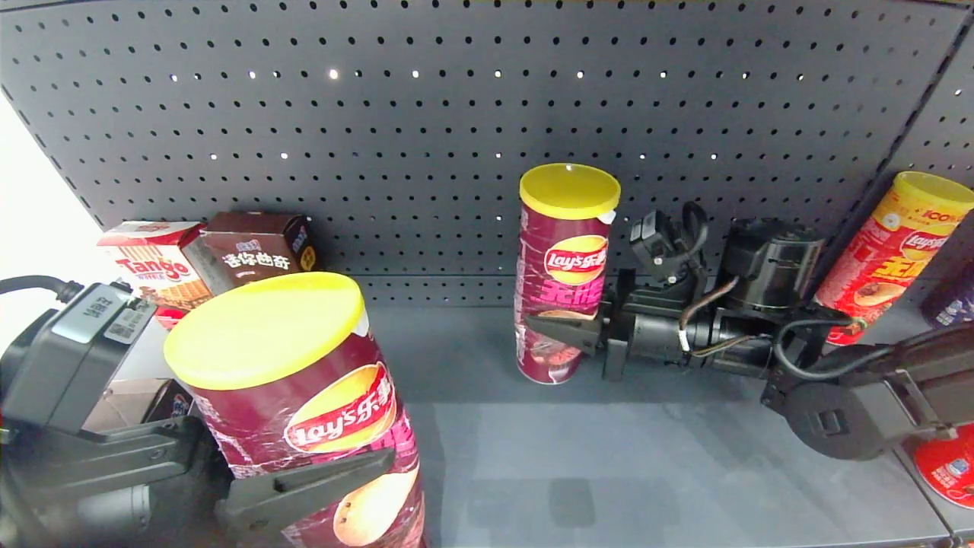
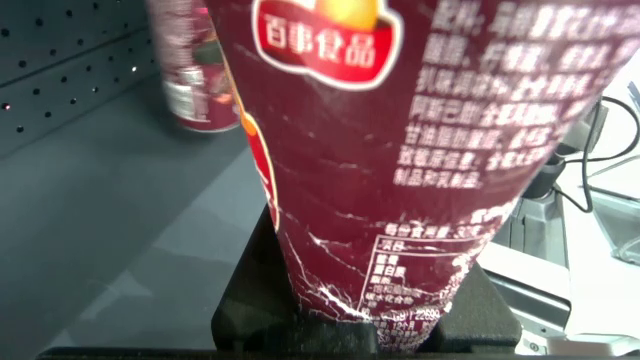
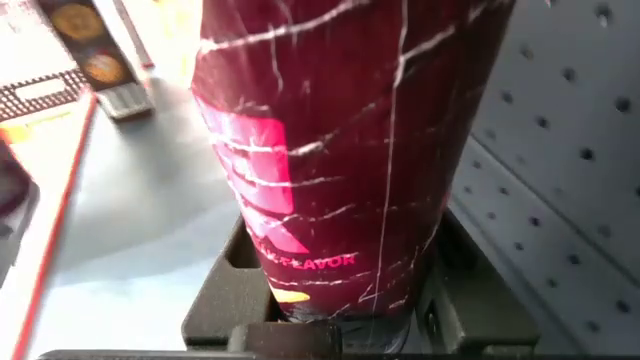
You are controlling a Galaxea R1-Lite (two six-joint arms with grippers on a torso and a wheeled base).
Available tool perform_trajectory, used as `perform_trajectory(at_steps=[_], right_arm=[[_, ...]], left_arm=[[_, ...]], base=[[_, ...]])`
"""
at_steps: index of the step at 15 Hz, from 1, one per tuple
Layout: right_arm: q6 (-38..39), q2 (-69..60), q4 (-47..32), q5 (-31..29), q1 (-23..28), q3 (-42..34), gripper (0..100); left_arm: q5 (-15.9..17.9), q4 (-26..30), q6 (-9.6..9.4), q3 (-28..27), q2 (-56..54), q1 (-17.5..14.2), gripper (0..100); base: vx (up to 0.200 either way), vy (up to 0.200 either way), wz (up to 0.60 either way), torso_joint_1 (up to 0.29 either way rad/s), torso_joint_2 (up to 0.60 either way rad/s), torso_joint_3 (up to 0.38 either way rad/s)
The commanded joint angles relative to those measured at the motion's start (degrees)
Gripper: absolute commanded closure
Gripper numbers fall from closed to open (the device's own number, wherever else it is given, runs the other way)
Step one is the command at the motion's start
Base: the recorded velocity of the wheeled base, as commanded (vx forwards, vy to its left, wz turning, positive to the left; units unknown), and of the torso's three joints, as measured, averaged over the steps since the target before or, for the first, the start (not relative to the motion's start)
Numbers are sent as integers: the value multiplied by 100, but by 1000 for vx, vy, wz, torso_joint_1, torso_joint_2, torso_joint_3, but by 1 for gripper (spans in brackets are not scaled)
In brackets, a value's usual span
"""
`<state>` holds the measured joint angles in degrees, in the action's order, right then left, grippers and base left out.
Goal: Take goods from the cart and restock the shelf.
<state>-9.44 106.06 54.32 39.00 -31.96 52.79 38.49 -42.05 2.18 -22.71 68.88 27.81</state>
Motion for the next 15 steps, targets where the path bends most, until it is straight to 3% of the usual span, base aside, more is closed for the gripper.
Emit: perform_trajectory(at_steps=[1, 5, 8, 11, 15], right_arm=[[12, -780, 351, -287, -363, -831, 100], [21, -1377, 430, -885, -873, -1930, 100], [21, -1219, 676, -973, -943, -2387, 100], [21, -876, 1212, -1008, -943, -2615, 100], [12, -665, 1248, -1008, -961, -2633, 100]], left_arm=[[1, -5, 2, -5, -6, -3, 100], [1, -5, -7, -5, -15, -118, 100], [1, -5, -7, -14, -6, -118, 100], [1, 3, 2, -5, -15, -144, 100], [1, 3, 2, -5, -15, -144, 100]], base=[[0, 0, 0, 0, 0, 0], [0, 0, 0, 0, 0, 0], [0, 0, 0, 0, 0, 0], [0, 0, 0, 0, 0, 0], [0, 0, 0, 0, 0, 0]])
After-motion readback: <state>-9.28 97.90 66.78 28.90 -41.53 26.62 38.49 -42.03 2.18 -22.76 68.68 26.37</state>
